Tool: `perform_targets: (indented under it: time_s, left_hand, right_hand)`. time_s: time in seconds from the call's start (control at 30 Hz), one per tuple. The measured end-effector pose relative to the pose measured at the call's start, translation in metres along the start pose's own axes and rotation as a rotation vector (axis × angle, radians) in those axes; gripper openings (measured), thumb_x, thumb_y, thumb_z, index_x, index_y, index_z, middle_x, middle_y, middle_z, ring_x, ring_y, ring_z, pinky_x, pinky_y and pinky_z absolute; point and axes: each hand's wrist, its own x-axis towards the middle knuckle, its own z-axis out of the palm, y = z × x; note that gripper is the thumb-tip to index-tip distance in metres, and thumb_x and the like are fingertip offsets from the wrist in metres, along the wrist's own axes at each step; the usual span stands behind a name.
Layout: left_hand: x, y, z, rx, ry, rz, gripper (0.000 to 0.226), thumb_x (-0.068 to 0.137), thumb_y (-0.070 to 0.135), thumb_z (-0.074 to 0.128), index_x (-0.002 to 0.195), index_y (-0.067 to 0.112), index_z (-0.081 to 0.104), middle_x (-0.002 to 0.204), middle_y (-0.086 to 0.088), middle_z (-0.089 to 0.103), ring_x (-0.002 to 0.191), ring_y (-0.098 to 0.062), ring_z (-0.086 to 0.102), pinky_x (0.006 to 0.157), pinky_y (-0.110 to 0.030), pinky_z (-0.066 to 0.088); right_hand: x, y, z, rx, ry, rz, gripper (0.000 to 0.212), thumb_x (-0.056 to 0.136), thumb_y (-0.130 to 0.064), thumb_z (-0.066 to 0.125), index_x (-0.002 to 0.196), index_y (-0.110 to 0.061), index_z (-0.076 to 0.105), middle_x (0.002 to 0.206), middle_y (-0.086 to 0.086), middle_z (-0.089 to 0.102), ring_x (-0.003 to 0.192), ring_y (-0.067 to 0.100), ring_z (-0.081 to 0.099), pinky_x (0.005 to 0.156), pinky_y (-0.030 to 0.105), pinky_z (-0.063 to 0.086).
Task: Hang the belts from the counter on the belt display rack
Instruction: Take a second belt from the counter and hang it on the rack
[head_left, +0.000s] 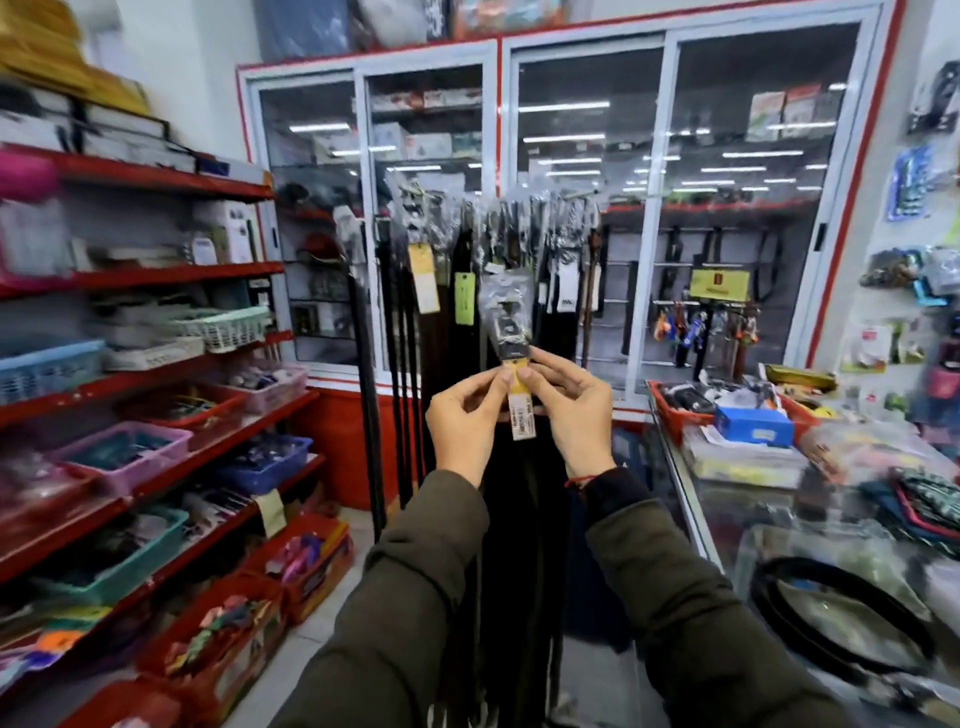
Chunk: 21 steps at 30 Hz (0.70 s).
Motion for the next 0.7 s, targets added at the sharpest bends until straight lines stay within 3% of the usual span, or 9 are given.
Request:
perform_targets:
  time_s: [0.1,0.23,0.37,0.5,0.6,0.7]
  left_hand:
    - [0.034,0.028,-0.013,0.005,0.047,0.074,0.011,0.089,0.025,0.074,0.098,0.02,0.079,0.095,-0.005,0.08,0.093,-0.021,0.076,0.072,-0.031,0.063]
    - [0.075,0.065,-0.028,0.048,0.094,0.173,0.012,0.09,0.022,0.074,0.098,0.016,0.079,0.088,-0.001,0.078,0.084,-0.009,0.073,0.075,-0.033,0.063]
    - [0.11,0.088,-0.044,0.075,0.169,0.187,0.021,0.089,0.022,0.075,0.1,0.005,0.079,0.09,-0.012,0.078,0.084,-0.017,0.071,0.086,-0.047,0.061]
    - [0.136,0.097,-0.059,0.084,0.189,0.137,0.028,0.087,0.023,0.076,0.105,0.002,0.078,0.099,-0.019,0.078,0.098,-0.034,0.075,0.091,-0.053,0.06]
    - [0.146,0.099,-0.067,0.044,0.167,0.096,0.029,0.088,0.022,0.076,0.107,0.001,0.077,0.101,-0.022,0.077,0.099,-0.039,0.074,0.087,-0.051,0.062]
    - [0.152,0.099,-0.072,0.011,0.139,0.075,0.027,0.088,0.022,0.076,0.106,0.002,0.077,0.1,-0.02,0.078,0.09,-0.031,0.076,0.073,-0.035,0.064]
  right_hand:
    - [0.025,-0.021,0.033,0.026,-0.037,-0.08,0.027,0.083,-0.011,0.077,0.108,-0.019,0.075,0.101,0.011,0.078,0.098,0.027,0.075,0.078,0.039,0.061]
    - [0.058,-0.048,0.074,0.035,-0.077,-0.117,0.031,0.083,-0.011,0.077,0.114,-0.011,0.073,0.098,0.012,0.077,0.087,0.02,0.072,0.07,0.036,0.058]
    - [0.085,-0.063,0.108,0.033,-0.1,-0.11,0.032,0.085,-0.01,0.075,0.116,-0.003,0.072,0.102,0.02,0.077,0.083,0.02,0.072,0.058,0.023,0.057]
    - [0.103,-0.066,0.132,0.065,-0.125,-0.098,0.03,0.087,-0.009,0.072,0.115,0.002,0.071,0.101,0.024,0.075,0.08,0.024,0.072,0.062,0.028,0.06]
    - [0.11,-0.066,0.144,0.053,-0.138,-0.093,0.029,0.087,-0.007,0.072,0.114,0.002,0.071,0.089,0.016,0.075,0.067,0.013,0.074,0.058,0.025,0.059]
    - [0.115,-0.063,0.149,0.072,-0.13,-0.086,0.025,0.087,-0.007,0.072,0.111,0.001,0.072,0.083,0.011,0.074,0.065,0.014,0.073,0.056,0.024,0.059]
